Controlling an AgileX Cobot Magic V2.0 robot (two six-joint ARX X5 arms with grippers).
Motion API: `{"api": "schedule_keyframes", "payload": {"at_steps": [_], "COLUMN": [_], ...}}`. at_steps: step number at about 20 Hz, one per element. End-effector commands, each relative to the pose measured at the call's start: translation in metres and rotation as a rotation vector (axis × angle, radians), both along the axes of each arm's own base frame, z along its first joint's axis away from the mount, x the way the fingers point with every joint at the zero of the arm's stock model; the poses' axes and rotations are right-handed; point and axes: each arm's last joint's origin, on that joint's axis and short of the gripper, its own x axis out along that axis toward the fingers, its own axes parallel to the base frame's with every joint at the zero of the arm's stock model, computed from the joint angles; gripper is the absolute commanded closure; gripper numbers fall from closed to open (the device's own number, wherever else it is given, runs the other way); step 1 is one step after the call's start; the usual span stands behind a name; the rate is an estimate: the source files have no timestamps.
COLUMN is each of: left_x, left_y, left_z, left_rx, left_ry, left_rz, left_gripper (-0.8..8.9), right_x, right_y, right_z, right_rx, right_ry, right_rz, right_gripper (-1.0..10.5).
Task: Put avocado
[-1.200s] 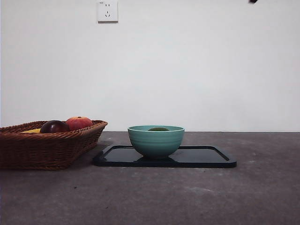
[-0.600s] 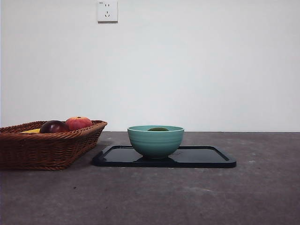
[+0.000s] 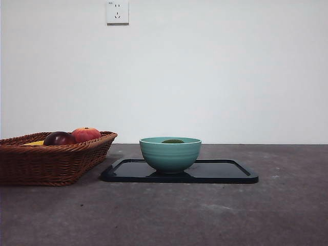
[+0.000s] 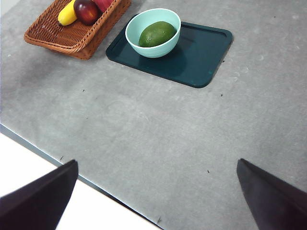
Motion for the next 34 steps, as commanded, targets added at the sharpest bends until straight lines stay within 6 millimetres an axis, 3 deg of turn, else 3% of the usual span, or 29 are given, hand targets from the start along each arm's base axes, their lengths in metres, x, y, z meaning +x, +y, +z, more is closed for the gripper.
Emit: {"api": "schedule_keyframes", "payload": {"at_steps": [1, 2, 16, 22, 25, 29, 34], "left_x": [0.0, 0.0, 0.0, 0.006, 0.023, 0.065, 0.092], "left_y": [0.0, 0.0, 0.0, 0.001, -0.001, 0.002, 0.007], "left_z": [0.003, 0.003, 0.003, -0.003, -0.011, -0.048, -0.137], "left_rx": [0.001, 0.002, -0.004, 0.019, 0.027, -0.012, -0.032], "left_ry": [-0.022, -0.023, -0.021, 0.001, -0.062, -0.229, -0.242], "left_rz": [-0.007, -0.008, 0.005, 0.344, 0.543, 0.721, 0.763], "left_gripper": [7.48, 8.02, 7.95, 7.95, 7.95, 7.95, 7.95], "right_x": [0.0, 0.0, 0.0, 0.0, 0.0, 0.0, 0.0], "right_y": [0.0, 0.0, 0.0, 0.0, 0.0, 0.0, 0.0], "right_z": [0.002, 0.002, 0.003, 0.003, 0.003, 0.003, 0.003], "right_rx": [0.012, 0.011, 0.01, 0.01, 0.009, 0.009, 0.009], "right_ry": [-0.008, -0.009, -0.013, -0.013, -0.013, -0.013, -0.013], "right_rz": [0.009, 0.007, 0.002, 0.002, 0.003, 0.002, 0.003], "right_gripper": [8.3, 9.5, 9.3, 9.3, 9.3, 9.3, 9.3]}}
